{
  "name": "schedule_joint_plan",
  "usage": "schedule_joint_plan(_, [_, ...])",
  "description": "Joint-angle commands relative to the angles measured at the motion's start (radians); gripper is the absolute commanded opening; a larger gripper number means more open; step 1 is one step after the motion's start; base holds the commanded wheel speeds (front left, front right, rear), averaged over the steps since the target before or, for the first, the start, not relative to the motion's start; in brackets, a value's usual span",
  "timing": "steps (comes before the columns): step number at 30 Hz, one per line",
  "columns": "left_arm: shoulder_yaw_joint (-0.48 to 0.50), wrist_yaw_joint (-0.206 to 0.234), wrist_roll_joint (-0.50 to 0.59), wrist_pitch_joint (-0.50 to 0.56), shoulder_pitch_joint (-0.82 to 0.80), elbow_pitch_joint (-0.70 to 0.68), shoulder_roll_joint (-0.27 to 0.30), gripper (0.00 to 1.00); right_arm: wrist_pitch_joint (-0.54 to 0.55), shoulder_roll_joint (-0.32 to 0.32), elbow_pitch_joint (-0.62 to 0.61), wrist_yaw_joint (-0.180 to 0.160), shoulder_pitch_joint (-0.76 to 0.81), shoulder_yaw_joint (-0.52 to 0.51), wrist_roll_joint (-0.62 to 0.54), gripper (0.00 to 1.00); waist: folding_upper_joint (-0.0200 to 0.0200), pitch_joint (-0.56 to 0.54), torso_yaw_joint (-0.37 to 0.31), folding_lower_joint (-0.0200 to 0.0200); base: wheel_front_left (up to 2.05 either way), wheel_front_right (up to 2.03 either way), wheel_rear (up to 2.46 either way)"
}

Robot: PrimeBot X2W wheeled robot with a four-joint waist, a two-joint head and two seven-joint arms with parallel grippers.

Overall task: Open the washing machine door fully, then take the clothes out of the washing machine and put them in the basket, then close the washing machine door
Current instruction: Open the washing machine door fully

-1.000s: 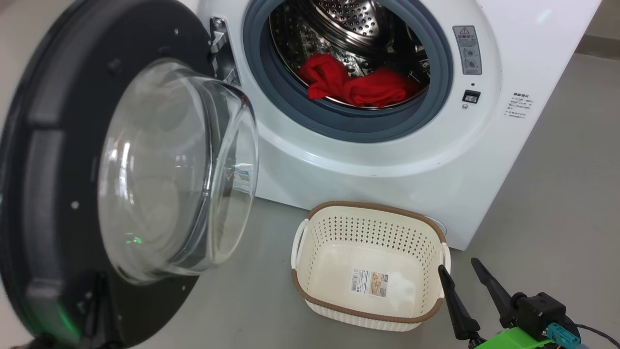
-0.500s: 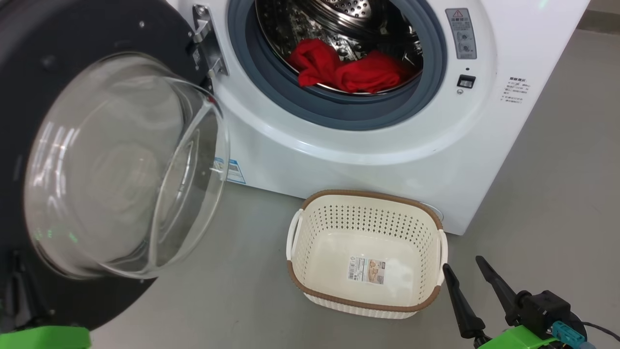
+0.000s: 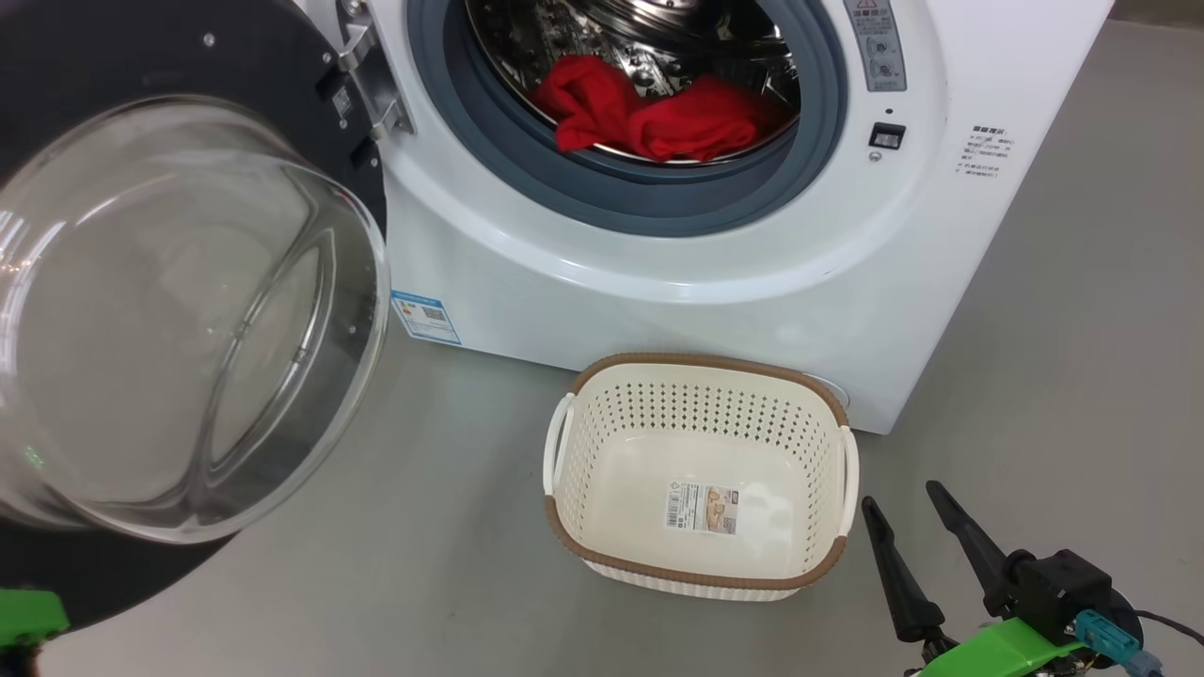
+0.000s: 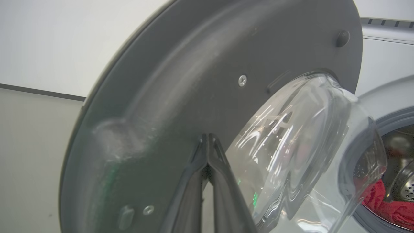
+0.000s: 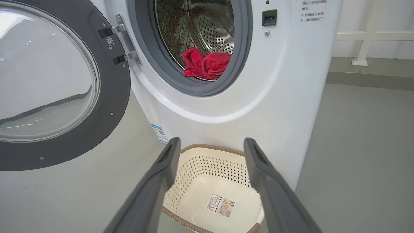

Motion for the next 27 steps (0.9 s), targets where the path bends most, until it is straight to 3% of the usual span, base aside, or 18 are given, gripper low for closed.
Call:
schedule_joint_plan(1, [0.05, 0.001, 0.02, -0.012, -0.037, -0.008, 0.059, 0.0, -0.012, -0.014, -0.027, 0.007, -0.035, 0.022, -0.001, 1.0, 0.0, 0.004, -0.004, 0.0, 0.0, 0.0, 0.0])
schedule_joint_plan(17, [0.081, -0.008, 0.049, -0.012, -0.111, 0.121, 0.128, 0.0, -0.012, -0.017, -0.028, 0.007, -0.041, 0.024, -0.002, 1.0, 0.0, 0.007, -0.016, 0.0, 0.0, 0.0, 0.0])
schedule_joint_plan(27, [0.025, -0.008, 0.015, -0.012, -0.033, 0.084, 0.106, 0.0, -0.012, -0.005, -0.023, 0.007, -0.033, 0.024, 0.003, 1.0, 0.0, -0.025, -0.016, 0.0, 0.0, 0.0, 0.0])
